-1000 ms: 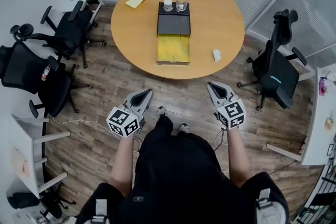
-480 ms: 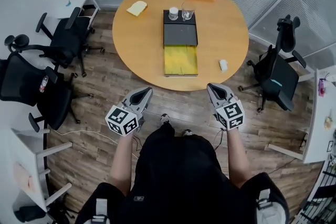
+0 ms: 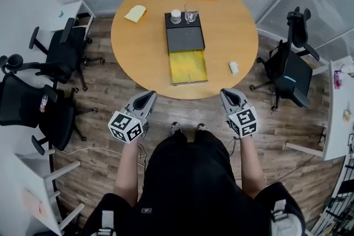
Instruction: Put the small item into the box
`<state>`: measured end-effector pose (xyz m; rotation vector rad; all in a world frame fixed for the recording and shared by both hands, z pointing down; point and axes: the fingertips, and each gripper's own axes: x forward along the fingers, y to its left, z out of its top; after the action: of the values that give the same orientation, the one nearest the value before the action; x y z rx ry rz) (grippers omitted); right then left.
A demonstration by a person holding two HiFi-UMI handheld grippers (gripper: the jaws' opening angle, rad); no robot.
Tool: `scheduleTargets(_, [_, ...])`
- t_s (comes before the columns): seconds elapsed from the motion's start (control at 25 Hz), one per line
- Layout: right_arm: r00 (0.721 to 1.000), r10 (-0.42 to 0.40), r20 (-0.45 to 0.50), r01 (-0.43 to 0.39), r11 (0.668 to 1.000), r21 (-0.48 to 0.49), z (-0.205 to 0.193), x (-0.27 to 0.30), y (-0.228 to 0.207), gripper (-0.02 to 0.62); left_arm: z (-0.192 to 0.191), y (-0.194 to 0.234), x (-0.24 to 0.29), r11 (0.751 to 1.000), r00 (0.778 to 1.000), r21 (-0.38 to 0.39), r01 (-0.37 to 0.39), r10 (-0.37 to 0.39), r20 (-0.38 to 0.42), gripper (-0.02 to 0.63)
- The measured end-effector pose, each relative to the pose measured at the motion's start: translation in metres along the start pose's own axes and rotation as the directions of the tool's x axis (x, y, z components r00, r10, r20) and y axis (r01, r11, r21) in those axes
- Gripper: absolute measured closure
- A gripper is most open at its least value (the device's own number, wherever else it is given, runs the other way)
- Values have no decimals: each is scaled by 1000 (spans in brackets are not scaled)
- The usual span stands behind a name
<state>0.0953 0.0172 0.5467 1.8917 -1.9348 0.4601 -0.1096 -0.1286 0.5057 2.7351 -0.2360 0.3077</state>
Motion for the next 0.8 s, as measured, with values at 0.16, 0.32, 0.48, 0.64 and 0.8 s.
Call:
scheduleTargets(0.16, [1000,-15,-16,15,1000,15,-6,3,-14,591,0,1,5,1000,1000,-7,0,0,-12,600])
scheduleTargets(0.32, [1000,-4,-31,4,1000,6,-10,15,-31,591,1,5,13,1000,1000,-14,-25,24,-17,600])
scheduleTargets(0.48, [997,22,-78,-24,999,-34,-22,33,-50,591,5,11,23,997,998,-29,-68,67,-5,600])
scheduleTargets(0.64, [981,35,-191,-54,994,-96,-56,43,-83,591,15,6,49,995,996,-37,-92,92,10,600])
scheduleTargets(0.8, [964,64,-258,-89,992,-86,-84,62,-108,591,22,4,66,992,992,-40,-123,124,18,600])
